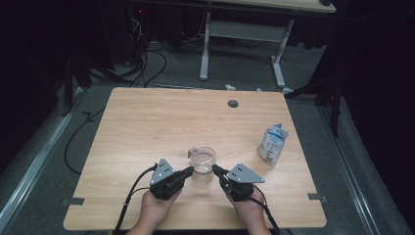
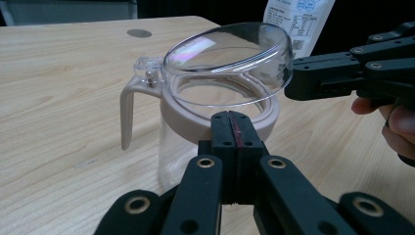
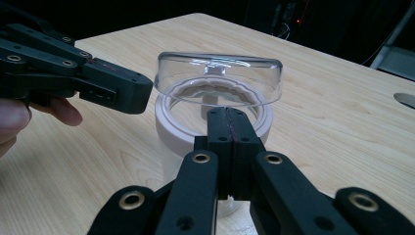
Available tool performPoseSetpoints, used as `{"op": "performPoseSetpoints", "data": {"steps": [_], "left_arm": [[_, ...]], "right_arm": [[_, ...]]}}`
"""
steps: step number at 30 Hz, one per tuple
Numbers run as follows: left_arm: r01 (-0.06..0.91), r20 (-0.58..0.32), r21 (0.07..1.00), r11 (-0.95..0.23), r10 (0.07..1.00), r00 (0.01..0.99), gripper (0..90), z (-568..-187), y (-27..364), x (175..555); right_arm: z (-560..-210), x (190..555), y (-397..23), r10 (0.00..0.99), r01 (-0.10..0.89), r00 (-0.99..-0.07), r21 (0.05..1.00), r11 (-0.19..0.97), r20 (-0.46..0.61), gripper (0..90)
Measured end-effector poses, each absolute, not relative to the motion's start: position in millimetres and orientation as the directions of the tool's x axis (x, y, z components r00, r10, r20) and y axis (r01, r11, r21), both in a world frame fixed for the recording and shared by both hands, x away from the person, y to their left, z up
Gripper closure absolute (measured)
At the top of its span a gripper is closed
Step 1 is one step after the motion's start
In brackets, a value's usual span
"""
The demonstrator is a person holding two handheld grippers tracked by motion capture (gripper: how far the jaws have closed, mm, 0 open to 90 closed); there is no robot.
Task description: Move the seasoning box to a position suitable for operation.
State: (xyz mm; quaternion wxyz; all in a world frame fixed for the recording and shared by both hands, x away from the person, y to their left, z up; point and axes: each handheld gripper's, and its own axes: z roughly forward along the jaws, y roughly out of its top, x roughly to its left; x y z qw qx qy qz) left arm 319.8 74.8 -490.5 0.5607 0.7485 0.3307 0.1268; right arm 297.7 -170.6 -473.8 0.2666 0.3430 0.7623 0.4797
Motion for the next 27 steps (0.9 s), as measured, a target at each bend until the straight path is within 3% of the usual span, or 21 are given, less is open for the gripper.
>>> {"op": "performPoseSetpoints", "data": {"steps": [27], "left_arm": [[0.337, -0.168, 0.928, -0.160, 0.627, 0.760, 90.0, -488.9, 65.3, 318.3]], "right_arm": [[-475.6, 299.3, -172.0, 0.785, 0.275, -0.616, 0.917, 0.290, -0.063, 90.0]]}}
